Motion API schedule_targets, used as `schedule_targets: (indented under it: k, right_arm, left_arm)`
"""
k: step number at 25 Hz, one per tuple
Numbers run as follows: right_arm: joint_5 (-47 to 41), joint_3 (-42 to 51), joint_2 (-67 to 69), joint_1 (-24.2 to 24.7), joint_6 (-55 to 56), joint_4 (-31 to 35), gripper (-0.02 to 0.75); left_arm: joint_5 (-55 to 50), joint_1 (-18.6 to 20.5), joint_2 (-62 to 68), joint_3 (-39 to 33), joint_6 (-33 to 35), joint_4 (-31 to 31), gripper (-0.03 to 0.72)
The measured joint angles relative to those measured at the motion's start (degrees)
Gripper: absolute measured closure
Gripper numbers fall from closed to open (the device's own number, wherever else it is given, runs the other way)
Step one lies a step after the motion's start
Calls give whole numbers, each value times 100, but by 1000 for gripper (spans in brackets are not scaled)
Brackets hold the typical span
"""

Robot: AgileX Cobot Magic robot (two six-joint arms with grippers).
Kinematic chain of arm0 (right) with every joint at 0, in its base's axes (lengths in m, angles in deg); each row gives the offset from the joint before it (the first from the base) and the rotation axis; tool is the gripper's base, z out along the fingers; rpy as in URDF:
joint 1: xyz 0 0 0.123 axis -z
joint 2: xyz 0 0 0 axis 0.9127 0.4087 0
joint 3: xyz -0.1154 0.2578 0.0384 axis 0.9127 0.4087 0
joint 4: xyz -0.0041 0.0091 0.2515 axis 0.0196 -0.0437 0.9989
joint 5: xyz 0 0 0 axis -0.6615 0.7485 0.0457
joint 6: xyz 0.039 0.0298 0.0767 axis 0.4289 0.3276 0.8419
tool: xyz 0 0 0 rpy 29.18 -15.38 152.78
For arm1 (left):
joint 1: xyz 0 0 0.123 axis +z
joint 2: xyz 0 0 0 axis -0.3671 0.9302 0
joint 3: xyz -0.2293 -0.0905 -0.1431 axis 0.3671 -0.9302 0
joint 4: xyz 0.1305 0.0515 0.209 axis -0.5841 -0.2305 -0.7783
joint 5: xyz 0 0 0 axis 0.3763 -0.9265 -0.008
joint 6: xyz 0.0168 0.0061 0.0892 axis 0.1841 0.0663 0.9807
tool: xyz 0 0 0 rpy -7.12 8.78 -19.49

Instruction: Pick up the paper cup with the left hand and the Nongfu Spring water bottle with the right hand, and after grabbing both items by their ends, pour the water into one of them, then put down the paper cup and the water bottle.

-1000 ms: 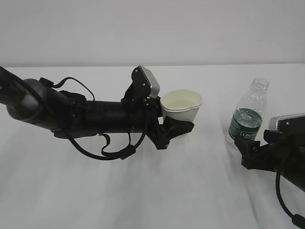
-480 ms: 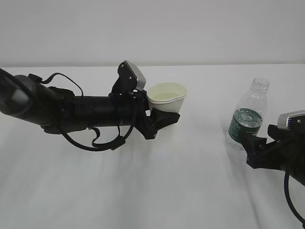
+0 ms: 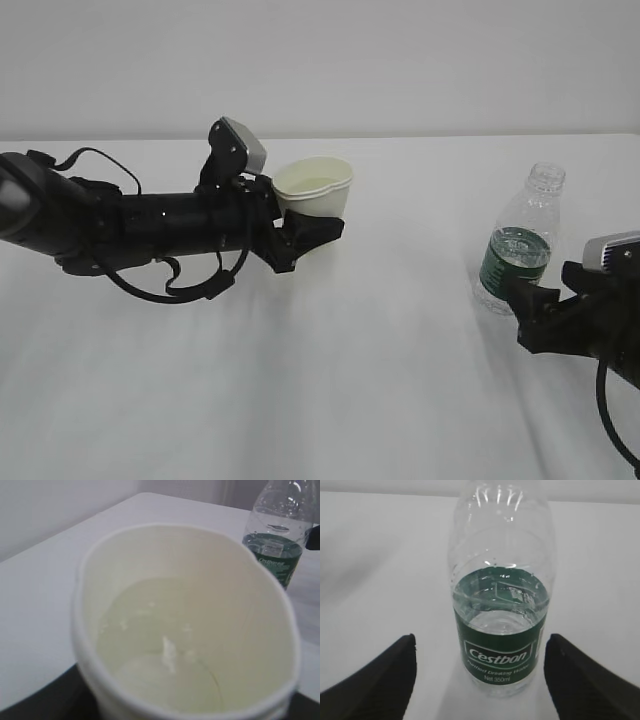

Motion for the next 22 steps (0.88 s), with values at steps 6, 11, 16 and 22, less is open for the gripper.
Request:
schedule_targets:
  k: [6, 11, 16, 22]
  right_arm:
    - [0, 0, 0, 0, 0, 0, 142]
    - [0, 0, -2, 0, 0, 0, 143]
    - [0, 0, -2, 0, 0, 0, 143]
    - [0, 0, -2, 0, 0, 0, 143]
  left_arm:
    - [334, 380, 0, -319, 11, 0, 252]
    - [519, 702, 0, -455, 83, 13, 252]
    - [615, 801, 0, -502, 129, 22, 252]
    - [615, 911, 0, -660, 421, 209, 252]
